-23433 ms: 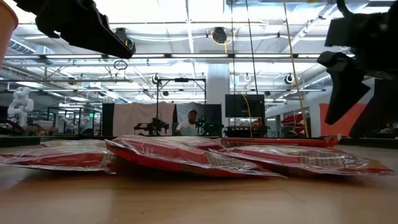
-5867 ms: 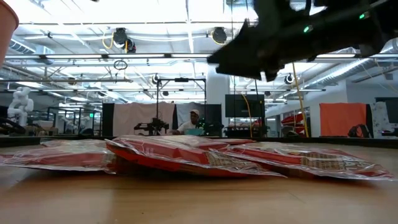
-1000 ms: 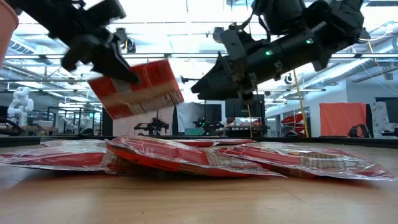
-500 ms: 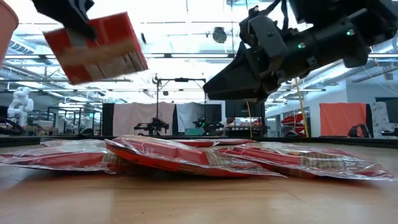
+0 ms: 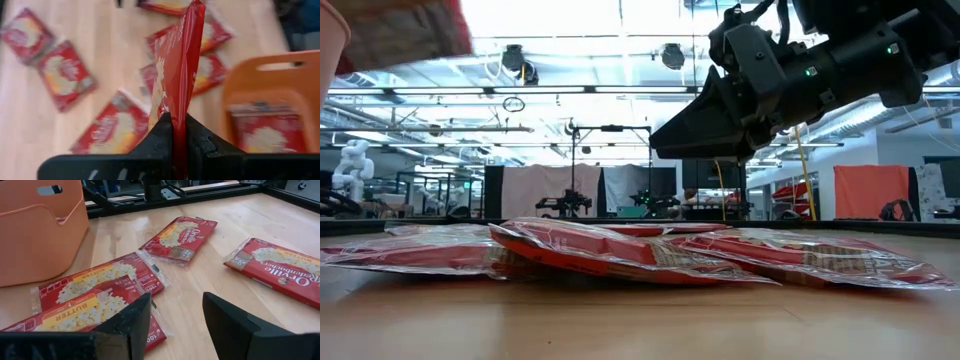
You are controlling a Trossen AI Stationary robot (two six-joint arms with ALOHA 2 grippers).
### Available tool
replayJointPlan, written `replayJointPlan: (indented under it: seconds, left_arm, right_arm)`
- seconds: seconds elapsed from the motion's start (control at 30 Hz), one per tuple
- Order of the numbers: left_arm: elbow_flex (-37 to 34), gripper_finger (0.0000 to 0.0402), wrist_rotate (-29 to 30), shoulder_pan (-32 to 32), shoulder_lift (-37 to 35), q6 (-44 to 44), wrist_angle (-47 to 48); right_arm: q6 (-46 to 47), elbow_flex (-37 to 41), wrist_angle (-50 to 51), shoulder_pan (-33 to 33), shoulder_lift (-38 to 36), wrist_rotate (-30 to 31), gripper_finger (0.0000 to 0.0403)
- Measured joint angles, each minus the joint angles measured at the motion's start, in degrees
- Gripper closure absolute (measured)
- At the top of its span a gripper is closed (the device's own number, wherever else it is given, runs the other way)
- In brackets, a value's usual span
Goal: Sort popcorn bags into baskets
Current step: Put the popcorn bag into the orange bin
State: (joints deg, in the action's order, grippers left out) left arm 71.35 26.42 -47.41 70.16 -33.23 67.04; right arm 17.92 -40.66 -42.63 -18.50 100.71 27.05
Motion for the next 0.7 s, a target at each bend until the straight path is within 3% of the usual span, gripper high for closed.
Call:
replayJointPlan:
  seconds: [0.27, 0.4, 0.57, 0.7]
  left_arm:
    - [1.3, 0.0362, -1.6, -10.8, 5.4, -11.5, -0.2]
    - [1.3, 0.0373, -1.4, -15.3, 6.9, -17.3, -1.5]
    - [1.3, 0.0383, -0.7, -19.6, 9.8, -23.1, -2.5]
    - [1.3, 0.0364, -0.5, -21.3, 12.9, -25.8, -3.3]
  right_arm:
    - [-0.6, 0.0, 0.0, 0.0, 0.0, 0.0, 0.0232]
    - [0.2, 0.0, 0.0, 0.0, 0.0, 0.0, 0.0232]
    - [1.9, 0.0, 0.0, 0.0, 0.0, 0.0, 0.0232]
    - [3.1, 0.0, 0.0, 0.0, 0.0, 0.0, 0.0232]
